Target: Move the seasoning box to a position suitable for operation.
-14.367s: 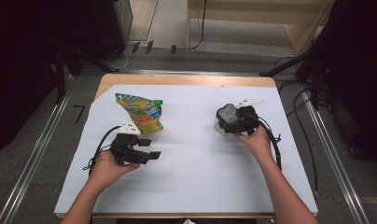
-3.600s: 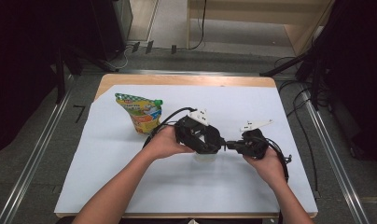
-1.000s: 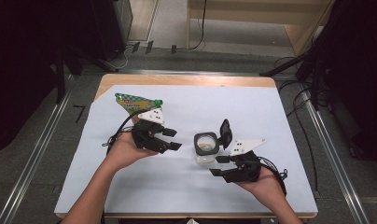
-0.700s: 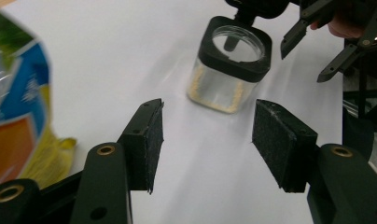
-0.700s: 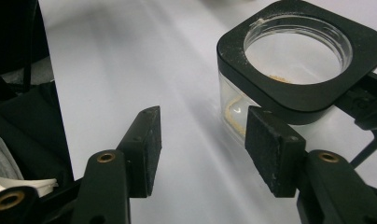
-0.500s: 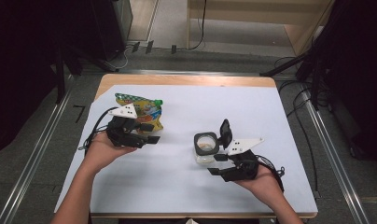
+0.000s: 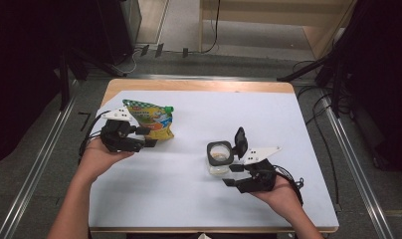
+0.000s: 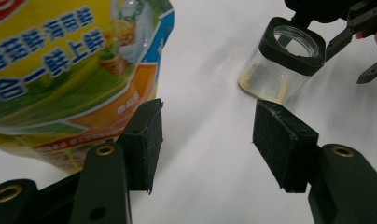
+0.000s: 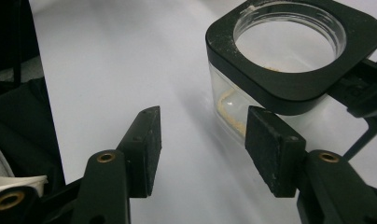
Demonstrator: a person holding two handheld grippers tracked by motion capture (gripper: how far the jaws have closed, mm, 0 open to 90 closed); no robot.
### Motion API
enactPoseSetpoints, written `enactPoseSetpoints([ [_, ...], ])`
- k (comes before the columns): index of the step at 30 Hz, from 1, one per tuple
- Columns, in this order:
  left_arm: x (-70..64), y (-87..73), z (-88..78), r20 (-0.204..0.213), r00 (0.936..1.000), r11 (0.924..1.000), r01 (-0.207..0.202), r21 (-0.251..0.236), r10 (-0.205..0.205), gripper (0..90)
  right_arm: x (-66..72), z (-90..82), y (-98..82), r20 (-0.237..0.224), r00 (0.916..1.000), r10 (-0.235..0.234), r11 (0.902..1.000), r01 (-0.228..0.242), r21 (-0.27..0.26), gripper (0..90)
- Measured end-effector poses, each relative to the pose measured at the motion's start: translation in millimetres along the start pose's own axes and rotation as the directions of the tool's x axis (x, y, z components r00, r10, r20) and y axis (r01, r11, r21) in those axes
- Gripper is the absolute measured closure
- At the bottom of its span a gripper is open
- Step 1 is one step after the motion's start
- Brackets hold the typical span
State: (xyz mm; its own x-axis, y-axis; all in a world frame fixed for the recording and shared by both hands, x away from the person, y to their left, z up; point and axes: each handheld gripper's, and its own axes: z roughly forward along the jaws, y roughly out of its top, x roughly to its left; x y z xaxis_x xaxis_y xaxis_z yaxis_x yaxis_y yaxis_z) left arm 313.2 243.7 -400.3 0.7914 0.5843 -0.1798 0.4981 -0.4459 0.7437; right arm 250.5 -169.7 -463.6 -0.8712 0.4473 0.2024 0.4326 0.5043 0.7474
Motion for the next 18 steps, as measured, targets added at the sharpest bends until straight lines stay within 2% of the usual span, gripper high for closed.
enactPoseSetpoints([
  [3, 6.5, -1.7, -3.0, -0.006, 0.9999, 0.9999, 0.011, 0.009, -0.011, 43.9, 0.4, -0.7, -1.3, 0.006, 0.9999, 0.008, 1.0000, -0.008, 0.002, 47.1],
  [8, 18.5, -2.3, -9.1, -0.018, 0.9993, 0.9994, 0.032, -0.011, -0.032, 43.9, 0.9, -3.6, -4.3, 0.020, 0.9997, 0.014, 0.9999, -0.014, 0.002, 47.0],
  [15, 32.1, -5.9, -17.1, -0.065, 0.9961, 0.9982, 0.059, -0.005, -0.059, 43.7, 0.5, -5.3, -7.4, 0.029, 0.9993, 0.022, 0.9997, -0.022, 0.005, 46.9],
  [18, 40.6, -10.1, -21.9, -0.101, 0.9920, 0.9971, 0.076, 0.000, -0.076, 43.7, 0.6, -5.1, -8.0, 0.030, 0.9993, 0.020, 0.9998, -0.020, 0.007, 46.9],
])
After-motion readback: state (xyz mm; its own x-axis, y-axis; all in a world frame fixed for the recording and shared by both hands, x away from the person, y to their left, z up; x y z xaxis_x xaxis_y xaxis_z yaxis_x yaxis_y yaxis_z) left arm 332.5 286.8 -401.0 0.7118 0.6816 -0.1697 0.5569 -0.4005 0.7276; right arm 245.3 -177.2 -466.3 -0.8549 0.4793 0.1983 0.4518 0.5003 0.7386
